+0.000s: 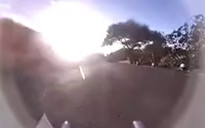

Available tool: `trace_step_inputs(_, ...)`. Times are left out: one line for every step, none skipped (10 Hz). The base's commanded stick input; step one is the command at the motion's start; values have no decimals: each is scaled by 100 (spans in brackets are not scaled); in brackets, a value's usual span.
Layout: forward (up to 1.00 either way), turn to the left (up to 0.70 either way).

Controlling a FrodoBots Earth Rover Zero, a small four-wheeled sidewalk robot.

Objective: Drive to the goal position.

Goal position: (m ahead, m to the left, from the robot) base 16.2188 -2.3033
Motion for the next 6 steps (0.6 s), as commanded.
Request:
trace_step_inputs(50,0)
trace_step_inputs(50,0)
trace_step_inputs(50,0)
trace_step_inputs(50,0)
trace_step_inputs(50,0)
trace_step_inputs(50,0)
